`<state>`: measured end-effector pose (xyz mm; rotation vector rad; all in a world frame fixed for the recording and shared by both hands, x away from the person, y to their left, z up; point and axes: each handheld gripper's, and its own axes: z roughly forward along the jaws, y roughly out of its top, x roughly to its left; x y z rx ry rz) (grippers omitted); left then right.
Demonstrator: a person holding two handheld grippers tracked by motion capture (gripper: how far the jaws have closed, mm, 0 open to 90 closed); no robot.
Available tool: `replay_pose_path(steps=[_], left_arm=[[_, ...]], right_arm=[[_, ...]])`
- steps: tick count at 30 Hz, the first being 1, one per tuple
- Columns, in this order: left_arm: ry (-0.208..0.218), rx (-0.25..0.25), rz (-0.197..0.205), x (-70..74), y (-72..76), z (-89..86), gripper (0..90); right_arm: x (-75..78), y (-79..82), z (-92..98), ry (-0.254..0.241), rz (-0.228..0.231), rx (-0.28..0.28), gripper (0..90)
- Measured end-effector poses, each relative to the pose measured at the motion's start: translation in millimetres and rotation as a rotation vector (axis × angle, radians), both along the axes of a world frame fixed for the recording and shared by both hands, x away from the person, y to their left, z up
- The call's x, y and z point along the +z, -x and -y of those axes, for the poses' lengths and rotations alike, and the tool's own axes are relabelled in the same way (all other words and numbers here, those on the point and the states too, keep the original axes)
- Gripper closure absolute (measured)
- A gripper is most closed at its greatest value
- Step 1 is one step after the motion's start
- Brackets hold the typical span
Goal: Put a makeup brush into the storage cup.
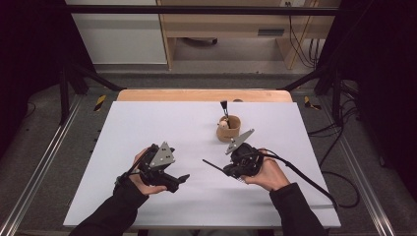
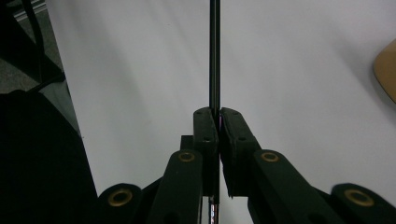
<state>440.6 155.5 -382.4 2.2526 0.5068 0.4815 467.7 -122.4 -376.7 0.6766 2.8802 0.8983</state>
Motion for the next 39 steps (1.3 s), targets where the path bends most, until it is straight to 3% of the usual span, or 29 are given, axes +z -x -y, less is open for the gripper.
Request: replay_pose_path(steps=[8,12,27,39], left_arm=[[-0.052,-0.054,0.013,2.2,1.2,13.4,6.7],[-0.055,-0.071,0.012,2.7,1.8,16.7,6.8],[-0.130,-0.167,0.058,-1.6,7.2,32.9,9.4],[-0.172,-0.210,0.081,-5.2,9.9,42.2,13.4]], right_arm=[[0.9,2.6,-4.0,0.000,-0.017,0.020,85.6],[1.0,4.2,-5.7,-0.004,-0.016,0.026,85.6],[-1.7,6.9,-15.1,0.005,-0.040,0.063,85.6],[-6.6,6.5,-19.0,0.011,-0.053,0.070,85.6]])
